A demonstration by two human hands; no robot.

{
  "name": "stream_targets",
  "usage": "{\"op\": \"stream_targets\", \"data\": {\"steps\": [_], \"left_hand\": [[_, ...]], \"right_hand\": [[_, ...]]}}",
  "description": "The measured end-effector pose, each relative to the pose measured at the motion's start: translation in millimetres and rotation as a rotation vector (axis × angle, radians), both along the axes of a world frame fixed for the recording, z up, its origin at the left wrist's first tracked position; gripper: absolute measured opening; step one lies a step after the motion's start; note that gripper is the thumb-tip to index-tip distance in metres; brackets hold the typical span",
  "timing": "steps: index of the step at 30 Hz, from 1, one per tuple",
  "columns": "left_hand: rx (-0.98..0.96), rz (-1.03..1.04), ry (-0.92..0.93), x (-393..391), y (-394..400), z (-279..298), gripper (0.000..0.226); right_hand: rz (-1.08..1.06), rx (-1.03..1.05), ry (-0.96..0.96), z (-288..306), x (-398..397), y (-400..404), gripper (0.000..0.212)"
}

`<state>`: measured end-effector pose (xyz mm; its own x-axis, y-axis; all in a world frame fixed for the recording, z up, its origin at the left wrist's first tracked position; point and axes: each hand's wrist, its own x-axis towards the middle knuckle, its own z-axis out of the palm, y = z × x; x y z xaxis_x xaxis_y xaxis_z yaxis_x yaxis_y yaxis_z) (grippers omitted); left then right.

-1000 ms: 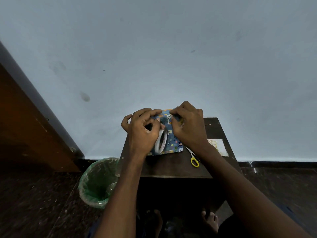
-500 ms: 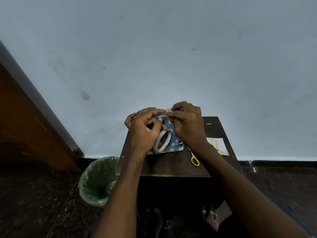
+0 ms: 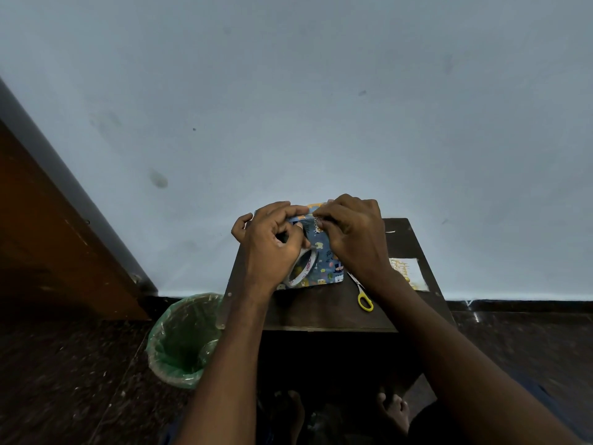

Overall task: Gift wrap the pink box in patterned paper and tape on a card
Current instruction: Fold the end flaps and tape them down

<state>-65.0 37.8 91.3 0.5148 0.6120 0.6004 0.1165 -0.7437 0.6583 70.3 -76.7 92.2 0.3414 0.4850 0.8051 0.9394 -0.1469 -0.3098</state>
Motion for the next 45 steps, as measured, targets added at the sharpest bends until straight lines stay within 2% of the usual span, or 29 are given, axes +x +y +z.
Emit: {"op": "stream_targets", "data": {"steps": [5,10,16,19,22,24,25,29,33,36,38,41,45], "left_hand": [[0.017,0.034,0.025,2.3,3.6,-3.7,0.035],[0.023,0.059,0.030,4.2,3.5,-4.9,0.034],[0.052,0.096,0.035,3.8,1.4,-4.3,0.036],[0.061,0.117,0.021,4.0,-2.1,-1.5,0.035],[0.076,0.131,0.017,2.9,-3.2,-0.5,0.032],[0.088,0.136,0.019,2.8,-4.7,0.4,0.032],[0.091,0.137,0.015,2.7,-5.5,0.8,0.032],[0.081,0.143,0.000,2.2,-6.5,0.0,0.035],[0.077,0.133,-0.013,2.8,-4.5,-3.0,0.035],[0.117,0.127,0.027,1.0,-2.5,-5.3,0.049],[0.111,0.101,0.025,-1.5,-1.8,-4.2,0.052],[0.080,0.057,-0.002,-5.0,-4.6,1.4,0.051],[0.024,-0.003,-0.046,-7.8,-4.7,8.6,0.053]], "right_hand": [[0.027,0.001,-0.183,-11.3,1.6,-8.3,0.040],[0.038,-0.105,-0.283,-17.3,7.8,-10.5,0.031],[0.050,-0.079,-0.183,-18.6,-1.1,-7.5,0.018],[0.060,-0.030,-0.121,-14.2,-6.0,-6.9,0.004],[0.046,0.068,0.008,-4.0,-10.5,-3.7,0.012],[0.020,0.074,0.036,-0.7,-10.2,0.1,0.009],[0.016,0.068,0.022,-1.3,-9.0,1.9,0.007],[0.013,0.077,-0.082,-5.4,-5.4,3.1,0.027],[-0.012,0.047,-0.182,-7.5,-3.4,2.0,0.030],[-0.019,0.021,-0.214,-7.0,-5.3,1.9,0.031],[-0.016,0.003,-0.216,-4.7,-9.3,2.1,0.030],[-0.018,-0.024,-0.174,-1.7,-14.6,4.1,0.031],[0.054,0.008,0.034,4.1,-13.4,1.8,0.031]]}}
